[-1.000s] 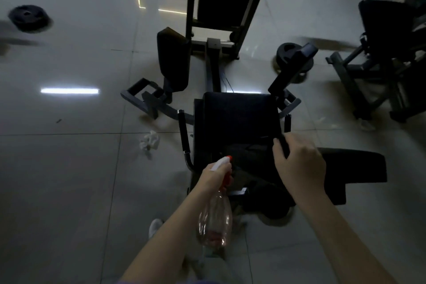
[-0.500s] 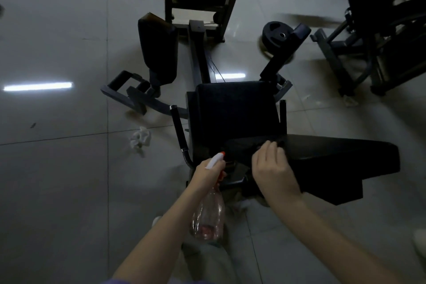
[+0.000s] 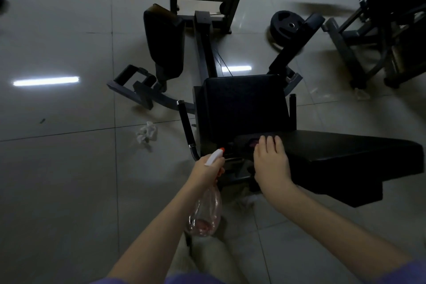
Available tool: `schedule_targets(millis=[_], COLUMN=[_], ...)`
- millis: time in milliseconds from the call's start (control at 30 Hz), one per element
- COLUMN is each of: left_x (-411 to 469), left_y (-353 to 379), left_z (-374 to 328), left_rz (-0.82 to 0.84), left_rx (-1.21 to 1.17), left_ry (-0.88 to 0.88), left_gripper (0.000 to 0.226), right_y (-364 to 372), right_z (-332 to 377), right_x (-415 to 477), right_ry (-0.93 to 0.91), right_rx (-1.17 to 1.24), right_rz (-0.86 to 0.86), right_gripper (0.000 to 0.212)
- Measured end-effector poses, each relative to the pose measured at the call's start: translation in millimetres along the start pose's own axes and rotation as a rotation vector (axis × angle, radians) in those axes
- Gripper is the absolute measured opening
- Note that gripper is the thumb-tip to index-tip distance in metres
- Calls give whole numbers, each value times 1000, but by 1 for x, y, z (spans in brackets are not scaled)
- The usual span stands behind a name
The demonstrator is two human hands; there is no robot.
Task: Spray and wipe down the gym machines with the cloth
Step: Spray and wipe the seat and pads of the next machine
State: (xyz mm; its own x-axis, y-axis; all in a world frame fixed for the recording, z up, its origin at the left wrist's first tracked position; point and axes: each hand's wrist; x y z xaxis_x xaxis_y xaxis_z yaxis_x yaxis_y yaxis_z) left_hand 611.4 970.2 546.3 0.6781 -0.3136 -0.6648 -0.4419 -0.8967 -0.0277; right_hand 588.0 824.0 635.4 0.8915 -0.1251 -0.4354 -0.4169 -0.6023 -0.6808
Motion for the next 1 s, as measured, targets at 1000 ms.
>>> schedule_targets(millis=[1000], left_x=[73], left_y=[-50], left_z=[25], left_rz=[39], left_rx=[58], left_ry=[-7], left_gripper=[13], right_y=[70], right_z=[67], right_x=[92], right_ry=[59], right_rx=[138], right_rz=[-153], right_gripper=[52])
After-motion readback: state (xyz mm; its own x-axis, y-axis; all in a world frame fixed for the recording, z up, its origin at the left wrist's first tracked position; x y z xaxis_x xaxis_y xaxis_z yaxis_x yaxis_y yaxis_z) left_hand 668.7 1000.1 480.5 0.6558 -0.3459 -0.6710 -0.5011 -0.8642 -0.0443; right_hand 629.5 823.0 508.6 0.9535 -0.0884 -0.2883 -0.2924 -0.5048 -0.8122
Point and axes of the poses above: each hand's wrist, its own x-axis towards the middle knuckle, its own y-axis out of the palm, z = x × y, and after that the axes turned 8 degrees about x, right-handed
